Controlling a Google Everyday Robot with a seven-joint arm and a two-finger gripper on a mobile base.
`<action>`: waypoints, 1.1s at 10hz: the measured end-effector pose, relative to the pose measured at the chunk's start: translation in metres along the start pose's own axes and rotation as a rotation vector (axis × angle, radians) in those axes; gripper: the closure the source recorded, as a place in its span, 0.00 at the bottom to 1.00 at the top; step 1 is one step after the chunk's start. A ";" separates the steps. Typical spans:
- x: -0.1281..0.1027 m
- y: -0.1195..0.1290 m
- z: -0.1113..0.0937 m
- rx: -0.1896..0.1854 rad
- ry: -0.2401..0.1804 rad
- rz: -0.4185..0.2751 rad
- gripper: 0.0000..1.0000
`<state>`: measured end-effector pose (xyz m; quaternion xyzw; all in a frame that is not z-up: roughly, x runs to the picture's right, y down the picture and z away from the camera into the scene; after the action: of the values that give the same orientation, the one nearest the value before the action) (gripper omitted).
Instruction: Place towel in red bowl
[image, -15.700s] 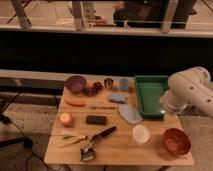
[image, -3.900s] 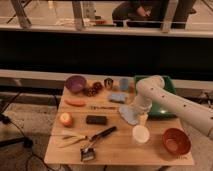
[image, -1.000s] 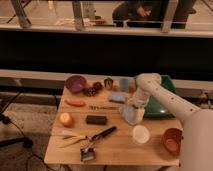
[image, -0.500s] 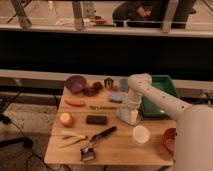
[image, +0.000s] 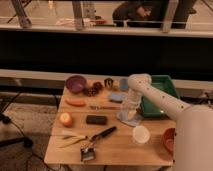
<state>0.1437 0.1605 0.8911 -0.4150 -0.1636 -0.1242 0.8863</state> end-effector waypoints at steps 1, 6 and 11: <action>0.001 0.001 0.001 -0.001 -0.002 0.000 0.80; 0.004 0.007 -0.016 0.045 -0.009 -0.004 0.95; -0.024 0.022 -0.093 0.171 -0.004 -0.046 0.95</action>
<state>0.1471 0.1043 0.8101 -0.3342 -0.1848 -0.1295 0.9151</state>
